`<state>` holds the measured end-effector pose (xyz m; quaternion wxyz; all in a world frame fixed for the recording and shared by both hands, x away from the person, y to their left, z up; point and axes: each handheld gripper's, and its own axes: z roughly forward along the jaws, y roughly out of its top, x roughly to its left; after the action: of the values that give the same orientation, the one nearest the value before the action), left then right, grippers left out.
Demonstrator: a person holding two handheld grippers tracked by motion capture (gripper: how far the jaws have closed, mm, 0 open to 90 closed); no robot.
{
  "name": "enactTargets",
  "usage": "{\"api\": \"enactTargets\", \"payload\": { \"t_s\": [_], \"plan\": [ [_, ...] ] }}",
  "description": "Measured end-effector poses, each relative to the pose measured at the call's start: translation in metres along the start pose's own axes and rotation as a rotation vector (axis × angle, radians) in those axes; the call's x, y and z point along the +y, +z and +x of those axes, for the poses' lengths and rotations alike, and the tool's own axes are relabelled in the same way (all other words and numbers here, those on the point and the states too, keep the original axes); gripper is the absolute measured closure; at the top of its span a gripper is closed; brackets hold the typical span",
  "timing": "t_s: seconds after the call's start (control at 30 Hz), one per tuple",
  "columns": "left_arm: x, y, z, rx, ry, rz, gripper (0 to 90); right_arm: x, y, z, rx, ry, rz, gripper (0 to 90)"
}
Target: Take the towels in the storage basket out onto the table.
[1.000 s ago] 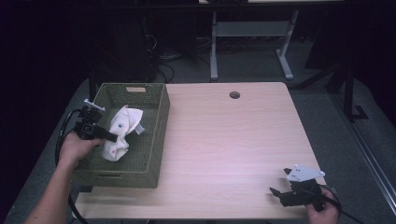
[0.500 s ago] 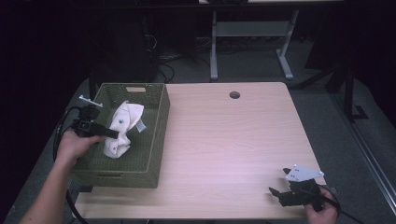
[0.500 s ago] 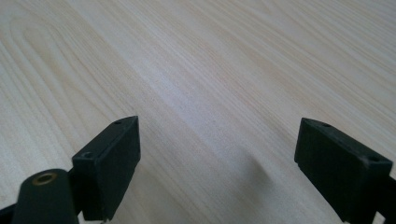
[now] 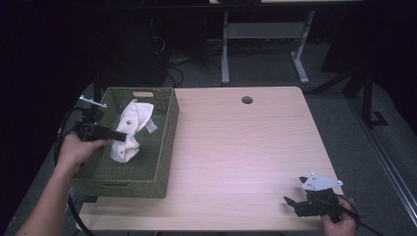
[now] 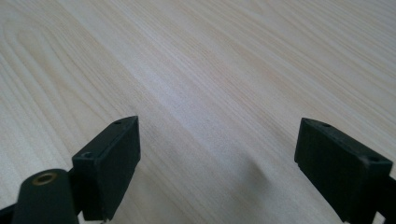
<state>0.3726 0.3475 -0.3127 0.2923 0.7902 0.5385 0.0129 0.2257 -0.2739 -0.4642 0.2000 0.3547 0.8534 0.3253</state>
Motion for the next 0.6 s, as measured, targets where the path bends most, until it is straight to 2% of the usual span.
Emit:
{"api": "enactTargets", "payload": {
  "t_s": [0.1, 0.13, 0.27, 0.47, 0.6],
  "plan": [
    [0.002, -0.004, -0.003, -0.007, 0.004, -0.013, 76.1, 0.0, -0.002, -0.001, 0.001, 0.002, -0.008, 14.0],
    [0.003, -0.007, -0.004, -0.023, -0.002, -0.038, 76.1, 0.0, -0.002, -0.001, 0.0, 0.004, -0.011, 14.0],
    [0.006, -0.011, -0.006, -0.034, -0.005, -0.055, 76.1, 0.0, -0.003, -0.001, -0.005, 0.011, -0.012, 14.0],
    [0.012, -0.016, -0.015, -0.037, 0.006, -0.066, 76.1, 0.0, -0.005, -0.001, -0.008, 0.004, -0.02, 14.0],
    [0.017, -0.019, -0.023, -0.037, 0.032, -0.065, 76.1, 0.001, -0.006, 0.0, -0.009, 0.003, -0.02, 13.9]
  ]
}}
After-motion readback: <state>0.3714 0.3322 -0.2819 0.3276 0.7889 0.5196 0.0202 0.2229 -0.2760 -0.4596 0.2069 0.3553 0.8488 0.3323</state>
